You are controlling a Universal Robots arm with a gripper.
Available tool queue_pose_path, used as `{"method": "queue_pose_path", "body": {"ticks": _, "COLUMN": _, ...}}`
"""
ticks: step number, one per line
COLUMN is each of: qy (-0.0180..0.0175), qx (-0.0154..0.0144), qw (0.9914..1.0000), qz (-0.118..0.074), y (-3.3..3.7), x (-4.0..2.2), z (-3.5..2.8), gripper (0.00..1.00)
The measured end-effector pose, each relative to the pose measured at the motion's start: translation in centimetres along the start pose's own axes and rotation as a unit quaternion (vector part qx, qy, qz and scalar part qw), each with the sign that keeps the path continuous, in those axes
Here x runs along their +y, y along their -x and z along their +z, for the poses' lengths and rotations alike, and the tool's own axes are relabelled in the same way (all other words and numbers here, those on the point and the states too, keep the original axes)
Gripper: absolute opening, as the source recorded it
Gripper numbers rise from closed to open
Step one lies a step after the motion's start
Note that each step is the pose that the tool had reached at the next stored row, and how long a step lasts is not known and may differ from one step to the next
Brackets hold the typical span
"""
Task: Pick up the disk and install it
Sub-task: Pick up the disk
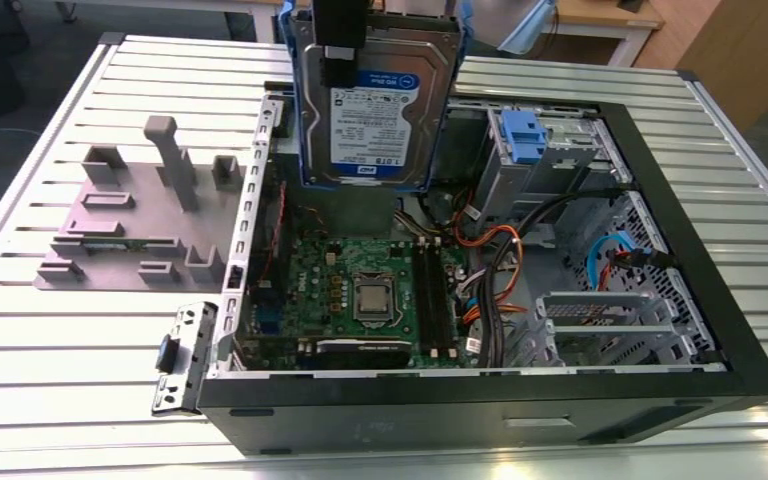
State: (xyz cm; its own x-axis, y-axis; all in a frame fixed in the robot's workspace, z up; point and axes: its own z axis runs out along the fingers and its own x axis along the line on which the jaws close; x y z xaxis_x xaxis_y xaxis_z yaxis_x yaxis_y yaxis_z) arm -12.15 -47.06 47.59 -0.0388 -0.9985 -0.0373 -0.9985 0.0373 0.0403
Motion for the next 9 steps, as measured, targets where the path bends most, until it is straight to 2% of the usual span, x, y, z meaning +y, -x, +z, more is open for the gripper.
{"method": "queue_pose_path", "body": {"ticks": 9, "qy": 0.0, "qx": 0.0, "qw": 1.0, "qz": 0.0, "y": -0.12, "x": -0.15, "z": 0.03, "gripper": 0.36}}
